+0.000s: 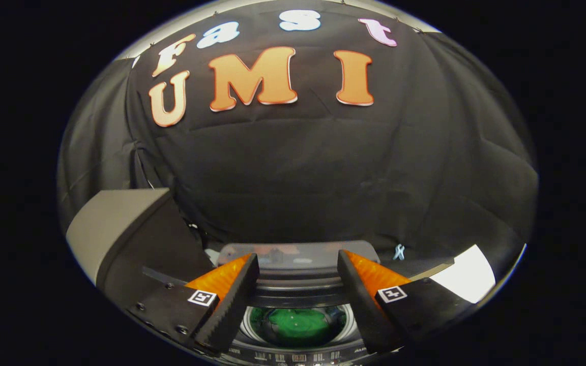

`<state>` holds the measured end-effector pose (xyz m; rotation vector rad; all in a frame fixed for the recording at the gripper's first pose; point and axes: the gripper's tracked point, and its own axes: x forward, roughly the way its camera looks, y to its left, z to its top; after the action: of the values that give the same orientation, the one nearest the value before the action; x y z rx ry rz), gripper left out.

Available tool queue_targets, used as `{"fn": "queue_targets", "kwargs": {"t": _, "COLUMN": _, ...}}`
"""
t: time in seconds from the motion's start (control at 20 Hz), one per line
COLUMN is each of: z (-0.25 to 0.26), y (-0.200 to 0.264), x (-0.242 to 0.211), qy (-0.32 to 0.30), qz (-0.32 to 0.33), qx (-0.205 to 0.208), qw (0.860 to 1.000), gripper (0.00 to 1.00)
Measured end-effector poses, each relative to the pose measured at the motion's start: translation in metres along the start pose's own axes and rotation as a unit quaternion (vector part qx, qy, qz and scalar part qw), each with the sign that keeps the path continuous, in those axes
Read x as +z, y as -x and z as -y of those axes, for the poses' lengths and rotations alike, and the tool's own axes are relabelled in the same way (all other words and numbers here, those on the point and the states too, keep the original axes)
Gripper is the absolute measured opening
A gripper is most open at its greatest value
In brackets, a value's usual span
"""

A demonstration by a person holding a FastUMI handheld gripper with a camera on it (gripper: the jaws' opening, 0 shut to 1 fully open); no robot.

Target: Put the clothes into the washing machine and then close the washing machine lid.

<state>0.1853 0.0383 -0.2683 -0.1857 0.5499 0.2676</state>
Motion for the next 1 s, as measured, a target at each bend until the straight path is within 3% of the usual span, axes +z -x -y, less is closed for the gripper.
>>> {"fn": "queue_targets", "kwargs": {"t": 0.15, "z": 0.001, "y": 0.021, "x": -0.019, "qy": -0.023, "qz": 0.002, "qx": -0.008, "qw": 1.0, "gripper": 0.99}}
{"fn": "queue_targets", "kwargs": {"t": 0.4, "z": 0.01, "y": 0.053, "x": -0.004, "qy": -0.041, "qz": 0.028, "qx": -0.032, "qw": 0.998, "gripper": 0.99}}
{"fn": "queue_targets", "kwargs": {"t": 1.0, "z": 0.017, "y": 0.143, "x": 0.109, "qy": -0.066, "qz": 0.12, "qx": -0.059, "qw": 0.989, "gripper": 0.99}}
